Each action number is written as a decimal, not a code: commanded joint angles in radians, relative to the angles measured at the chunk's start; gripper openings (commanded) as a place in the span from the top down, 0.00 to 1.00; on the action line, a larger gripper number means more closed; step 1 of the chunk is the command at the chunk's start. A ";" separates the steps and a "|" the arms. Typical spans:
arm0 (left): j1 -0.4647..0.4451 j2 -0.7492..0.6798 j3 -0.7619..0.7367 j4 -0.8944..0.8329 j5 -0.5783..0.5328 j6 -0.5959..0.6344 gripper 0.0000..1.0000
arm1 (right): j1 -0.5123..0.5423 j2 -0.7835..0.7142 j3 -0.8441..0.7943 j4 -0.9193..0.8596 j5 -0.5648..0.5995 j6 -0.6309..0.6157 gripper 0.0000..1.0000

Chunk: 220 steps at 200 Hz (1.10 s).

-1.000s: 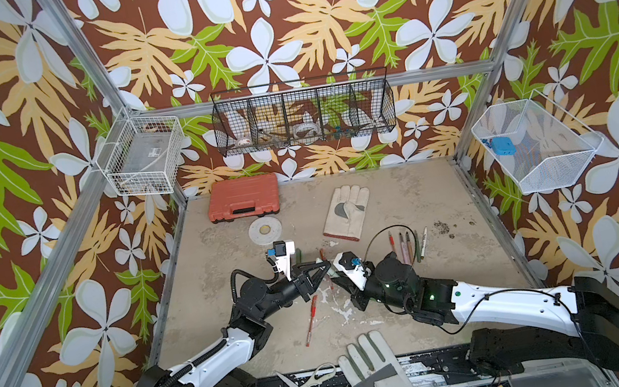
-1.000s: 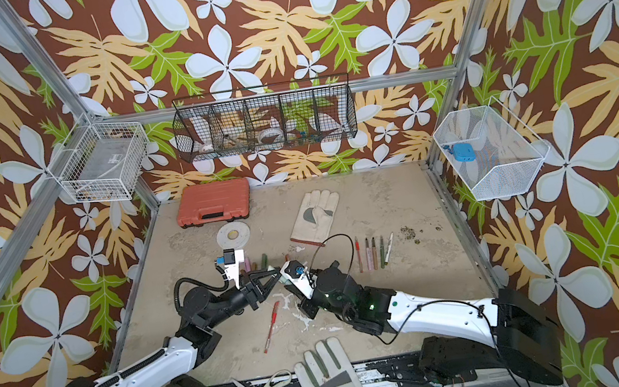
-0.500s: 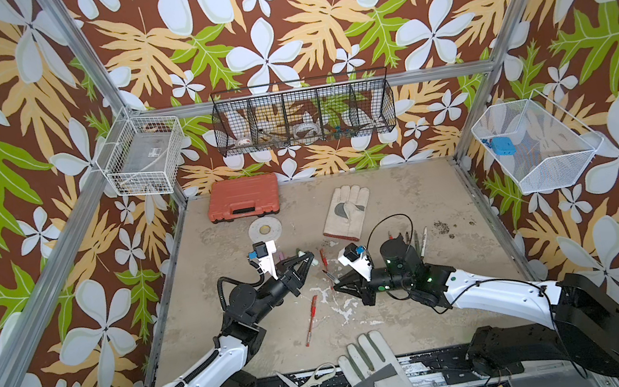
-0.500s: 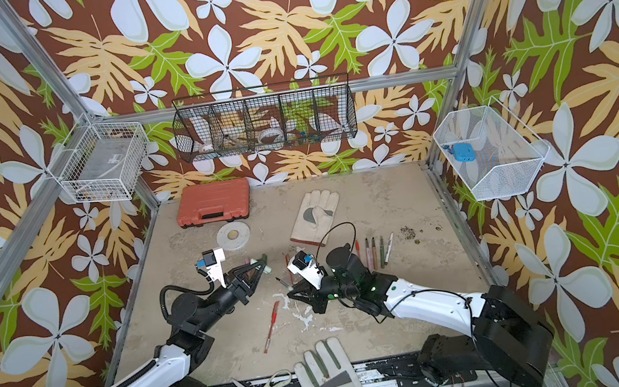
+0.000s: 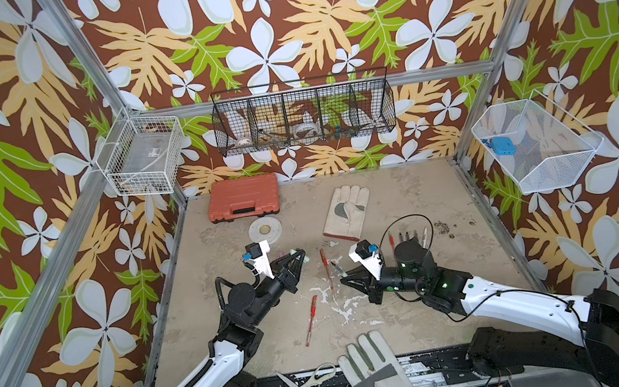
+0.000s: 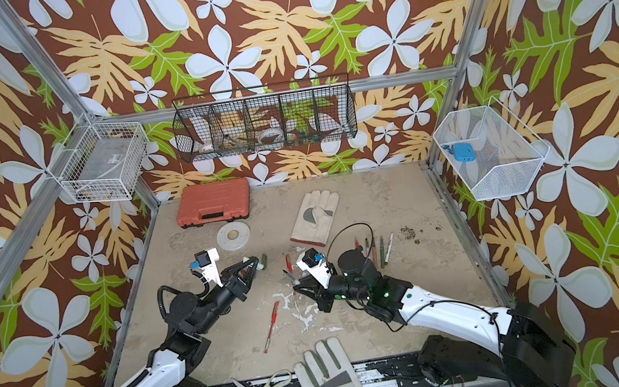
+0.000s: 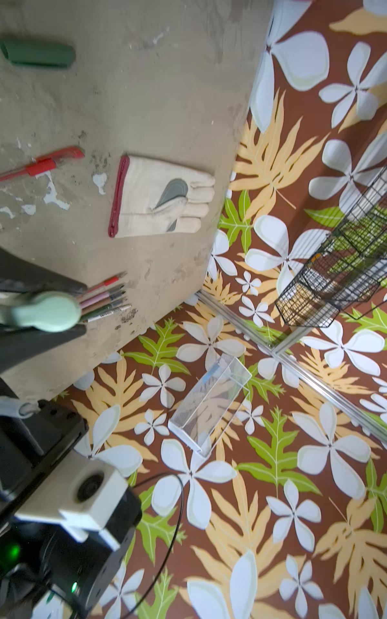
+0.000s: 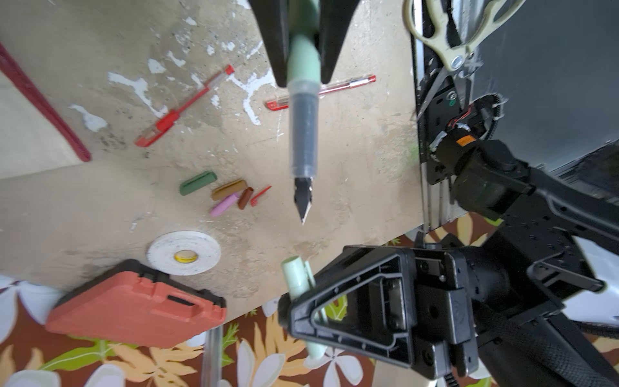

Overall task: Open the pen caps
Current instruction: 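Carry the green cap to the caps with left while right moves highlighter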

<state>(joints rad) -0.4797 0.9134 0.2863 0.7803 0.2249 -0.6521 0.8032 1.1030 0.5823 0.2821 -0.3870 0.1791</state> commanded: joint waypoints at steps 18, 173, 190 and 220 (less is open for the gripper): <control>0.001 0.002 0.039 -0.199 -0.201 0.012 1.00 | 0.000 -0.017 0.002 -0.036 0.280 0.017 1.00; 0.205 0.252 0.151 -0.557 -0.484 -0.128 1.00 | -0.001 0.037 0.043 -0.113 0.495 0.048 1.00; 0.231 0.307 0.164 -0.553 -0.474 -0.122 1.00 | -0.001 0.054 0.054 -0.125 0.506 0.049 1.00; 0.250 0.387 0.187 -0.546 -0.449 -0.109 1.00 | -0.004 0.061 0.049 -0.120 0.517 0.056 1.00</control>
<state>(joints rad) -0.2386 1.2598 0.4557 0.2237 -0.2481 -0.7765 0.8001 1.1606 0.6292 0.1627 0.0963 0.2283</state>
